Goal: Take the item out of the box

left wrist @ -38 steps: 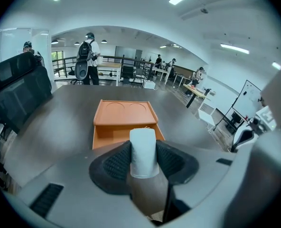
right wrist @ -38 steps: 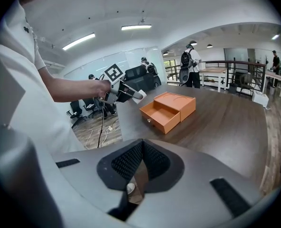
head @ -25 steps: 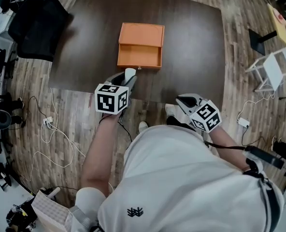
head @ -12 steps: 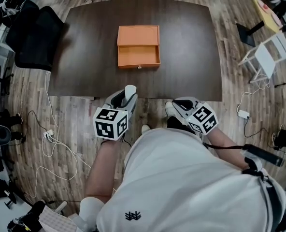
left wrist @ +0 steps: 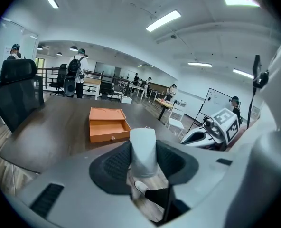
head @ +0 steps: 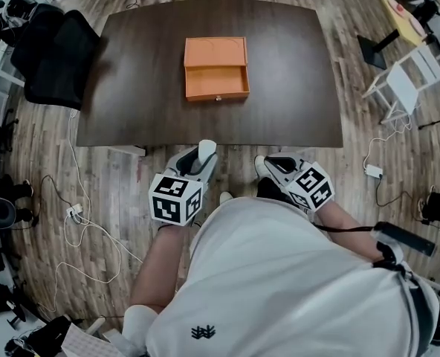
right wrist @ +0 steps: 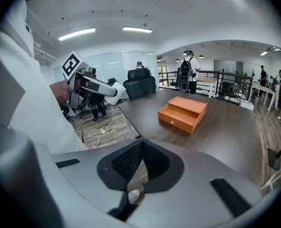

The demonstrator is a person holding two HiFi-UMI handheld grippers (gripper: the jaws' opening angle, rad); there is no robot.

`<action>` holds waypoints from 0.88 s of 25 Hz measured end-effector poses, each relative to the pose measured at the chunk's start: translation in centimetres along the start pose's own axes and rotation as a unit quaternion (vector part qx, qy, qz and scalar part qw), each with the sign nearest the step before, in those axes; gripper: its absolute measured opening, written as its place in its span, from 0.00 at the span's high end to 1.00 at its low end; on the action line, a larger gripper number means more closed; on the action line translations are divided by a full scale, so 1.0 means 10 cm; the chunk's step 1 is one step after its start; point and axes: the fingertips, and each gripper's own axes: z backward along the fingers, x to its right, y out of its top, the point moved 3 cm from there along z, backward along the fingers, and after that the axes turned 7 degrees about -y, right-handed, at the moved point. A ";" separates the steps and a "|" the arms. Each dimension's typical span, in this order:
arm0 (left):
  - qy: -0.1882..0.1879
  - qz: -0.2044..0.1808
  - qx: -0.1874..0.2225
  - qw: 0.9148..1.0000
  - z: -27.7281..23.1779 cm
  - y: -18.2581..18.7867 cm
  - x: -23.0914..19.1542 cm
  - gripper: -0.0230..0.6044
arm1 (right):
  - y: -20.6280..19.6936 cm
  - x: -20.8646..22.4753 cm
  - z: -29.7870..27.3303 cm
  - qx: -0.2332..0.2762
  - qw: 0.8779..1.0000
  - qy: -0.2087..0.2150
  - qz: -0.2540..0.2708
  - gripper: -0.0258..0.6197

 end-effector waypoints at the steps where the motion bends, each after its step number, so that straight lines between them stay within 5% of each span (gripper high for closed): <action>1: -0.001 0.000 0.000 1.000 0.01 -0.01 0.00 0.69 | 0.00 -0.02 0.00 0.000 1.000 0.000 0.001 0.96; 22: -0.003 0.003 -0.001 1.000 0.14 -0.22 0.09 0.69 | -0.01 -0.23 0.03 0.004 1.000 -0.001 0.019 0.96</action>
